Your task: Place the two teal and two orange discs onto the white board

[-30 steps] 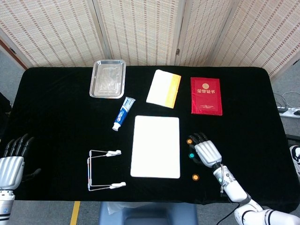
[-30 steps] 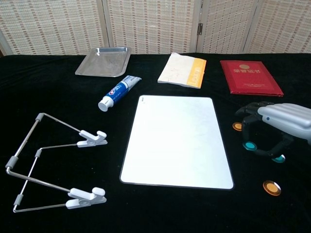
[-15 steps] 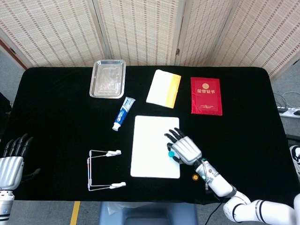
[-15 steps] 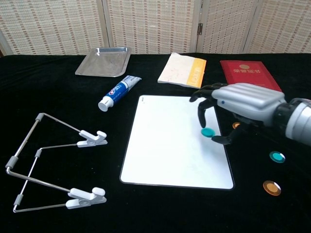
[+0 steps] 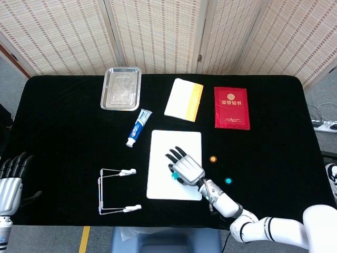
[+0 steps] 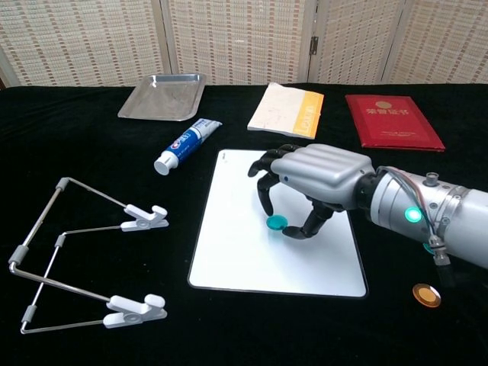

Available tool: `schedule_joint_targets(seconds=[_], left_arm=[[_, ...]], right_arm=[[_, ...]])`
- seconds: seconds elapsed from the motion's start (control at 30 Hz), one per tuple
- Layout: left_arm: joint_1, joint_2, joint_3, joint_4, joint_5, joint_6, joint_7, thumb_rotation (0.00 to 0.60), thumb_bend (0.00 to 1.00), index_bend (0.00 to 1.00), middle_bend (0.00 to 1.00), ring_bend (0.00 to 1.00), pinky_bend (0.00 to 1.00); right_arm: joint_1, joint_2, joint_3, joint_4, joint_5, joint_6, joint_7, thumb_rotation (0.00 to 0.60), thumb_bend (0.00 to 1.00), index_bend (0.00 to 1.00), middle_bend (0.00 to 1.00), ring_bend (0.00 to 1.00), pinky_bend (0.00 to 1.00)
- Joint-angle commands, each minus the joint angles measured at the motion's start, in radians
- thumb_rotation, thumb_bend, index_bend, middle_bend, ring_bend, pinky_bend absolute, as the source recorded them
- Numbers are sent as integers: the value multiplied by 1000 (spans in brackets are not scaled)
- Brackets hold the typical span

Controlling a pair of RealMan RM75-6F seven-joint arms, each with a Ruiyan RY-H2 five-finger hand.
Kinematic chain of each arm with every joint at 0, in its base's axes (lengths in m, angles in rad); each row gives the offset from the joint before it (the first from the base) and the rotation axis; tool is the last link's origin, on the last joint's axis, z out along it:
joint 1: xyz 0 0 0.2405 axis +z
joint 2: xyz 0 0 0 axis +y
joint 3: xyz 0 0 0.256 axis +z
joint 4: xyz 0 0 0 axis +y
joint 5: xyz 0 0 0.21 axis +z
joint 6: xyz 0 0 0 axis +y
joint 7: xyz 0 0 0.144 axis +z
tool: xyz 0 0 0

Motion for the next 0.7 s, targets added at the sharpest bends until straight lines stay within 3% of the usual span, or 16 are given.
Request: schedule_joint_targets(seconds=[0.03,0.13,0.27,0.4,0.5,0.7], left_arm=[[1,-2,0,3,1,1,-3,600,165,18,0,2,0],[1,-4,1,6,3,1,-5,600,165,18,0,2,0],[1,-6,0,8,6,3,-7,600,164,18,0,2,0],[0,-7,0,10,8,2,-8,600,164,18,0,2,0],[-2,-8,-1,10,11,3,-10,600,164,19,0,2,0],[-12,-11,-7,13,17,-4,-12,600,165,19,0,2,0]], right_arm=[[3,-1,-13,-9,0,6,-14,600,399,532,142,1,0],[3,0,-25,-22,-3,15,-23,600,399,465,133,0,0],[-3,12,-38,-43,-8,31,-23,600,400,245,110,0,0],[-21,32,-51,-61,-26,70,-9,600,400,116,108,0,0],[-44,56,-63,-77,-47,109,16,600,399,116,112,0,0],[-174,212,-125,-129,-83,266,103,600,399,302,120,0,0]])
